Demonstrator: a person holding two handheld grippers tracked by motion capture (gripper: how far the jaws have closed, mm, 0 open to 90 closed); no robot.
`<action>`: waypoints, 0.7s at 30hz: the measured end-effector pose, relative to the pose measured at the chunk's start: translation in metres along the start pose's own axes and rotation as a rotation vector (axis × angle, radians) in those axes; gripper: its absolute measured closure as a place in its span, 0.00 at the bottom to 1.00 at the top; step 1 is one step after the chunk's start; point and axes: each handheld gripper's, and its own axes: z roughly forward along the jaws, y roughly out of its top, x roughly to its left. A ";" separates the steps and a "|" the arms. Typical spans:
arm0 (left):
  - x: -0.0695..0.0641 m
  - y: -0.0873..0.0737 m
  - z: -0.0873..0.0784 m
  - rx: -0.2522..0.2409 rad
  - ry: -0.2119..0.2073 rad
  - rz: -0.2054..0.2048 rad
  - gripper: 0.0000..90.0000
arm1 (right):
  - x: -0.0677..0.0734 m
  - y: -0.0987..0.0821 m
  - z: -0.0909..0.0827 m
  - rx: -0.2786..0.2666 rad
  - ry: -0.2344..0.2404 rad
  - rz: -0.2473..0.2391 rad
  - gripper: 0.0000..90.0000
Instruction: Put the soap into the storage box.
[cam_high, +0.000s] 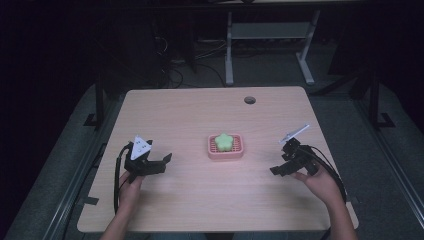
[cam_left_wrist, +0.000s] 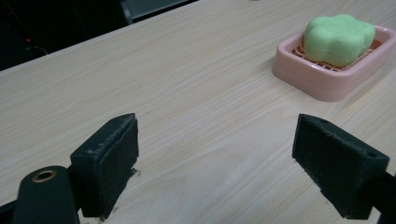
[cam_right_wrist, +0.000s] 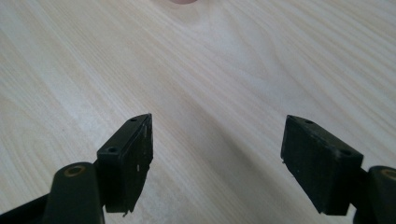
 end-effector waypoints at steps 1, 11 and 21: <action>0.000 0.000 0.000 0.002 -0.001 0.001 0.16 | 0.000 -0.002 0.000 -0.004 0.000 0.002 0.27; -0.002 0.000 0.001 0.008 0.000 0.007 0.16 | 0.001 -0.025 -0.003 -0.024 -0.004 0.023 0.27; -0.004 0.000 0.002 0.007 -0.004 0.013 0.16 | 0.005 -0.045 -0.007 -0.053 -0.009 0.036 0.27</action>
